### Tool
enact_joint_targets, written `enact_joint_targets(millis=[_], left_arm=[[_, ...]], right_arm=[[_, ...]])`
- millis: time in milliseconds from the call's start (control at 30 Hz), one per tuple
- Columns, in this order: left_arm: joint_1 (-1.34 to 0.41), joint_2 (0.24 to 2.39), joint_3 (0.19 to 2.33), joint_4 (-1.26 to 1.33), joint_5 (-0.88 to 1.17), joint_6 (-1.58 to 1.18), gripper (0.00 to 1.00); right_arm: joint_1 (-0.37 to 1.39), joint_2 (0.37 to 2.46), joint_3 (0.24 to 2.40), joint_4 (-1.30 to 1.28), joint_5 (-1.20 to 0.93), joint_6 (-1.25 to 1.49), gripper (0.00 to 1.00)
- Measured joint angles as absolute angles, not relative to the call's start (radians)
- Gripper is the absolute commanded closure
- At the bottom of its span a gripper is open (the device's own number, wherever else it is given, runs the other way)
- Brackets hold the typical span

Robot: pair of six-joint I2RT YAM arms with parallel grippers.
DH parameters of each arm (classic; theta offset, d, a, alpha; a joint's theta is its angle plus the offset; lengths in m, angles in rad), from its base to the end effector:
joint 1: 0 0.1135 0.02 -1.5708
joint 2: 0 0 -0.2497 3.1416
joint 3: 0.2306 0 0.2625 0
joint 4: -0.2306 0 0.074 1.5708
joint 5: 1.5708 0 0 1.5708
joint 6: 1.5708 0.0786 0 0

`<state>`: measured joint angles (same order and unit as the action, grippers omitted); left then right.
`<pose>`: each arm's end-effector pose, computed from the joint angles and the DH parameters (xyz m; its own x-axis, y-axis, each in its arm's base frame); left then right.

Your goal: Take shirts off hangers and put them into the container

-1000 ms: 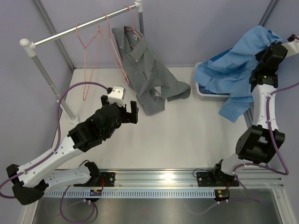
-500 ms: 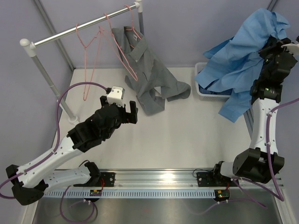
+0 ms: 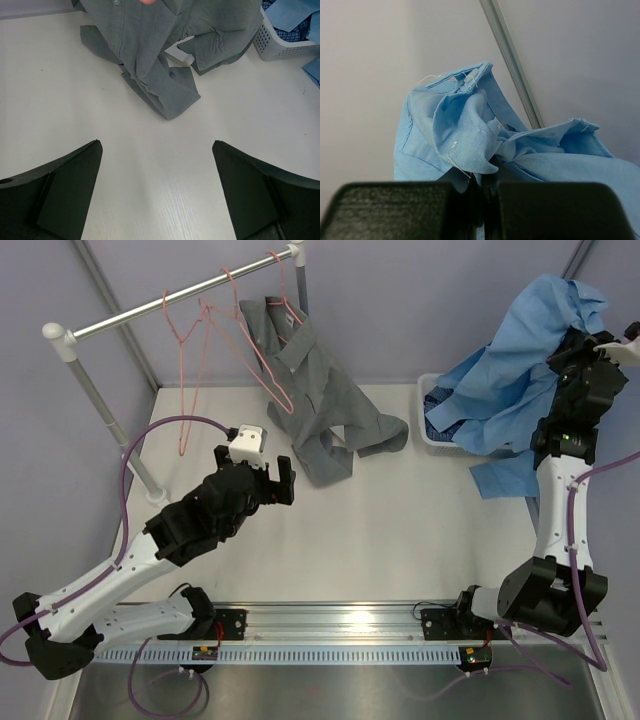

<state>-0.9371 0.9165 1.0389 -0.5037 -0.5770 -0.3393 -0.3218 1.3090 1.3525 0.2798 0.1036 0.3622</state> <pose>0.1791 -0.1714 0.3503 -0.3328 -0.0182 -0.9428 0.2808 0.9525 -0.1175 0.3317 -0.1192 0.4741 0.4263 0.2294 -0.8750 0.2744 0.8890 0.3667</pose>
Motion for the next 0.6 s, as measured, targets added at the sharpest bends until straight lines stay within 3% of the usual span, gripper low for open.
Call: enact_joint_targets(millis=[300,600], left_arm=[[-0.937,0.925,1.039,-0.505,-0.577,-0.341,0.01],[-0.937,0.926,1.039,-0.530,-0.581,-0.355,0.01]], right_arm=[[-0.309,1.510,1.385,0.278,0.042,0.370,1.00],[-0.249,1.806,1.536,-0.012,0.142,0.413,1.00]])
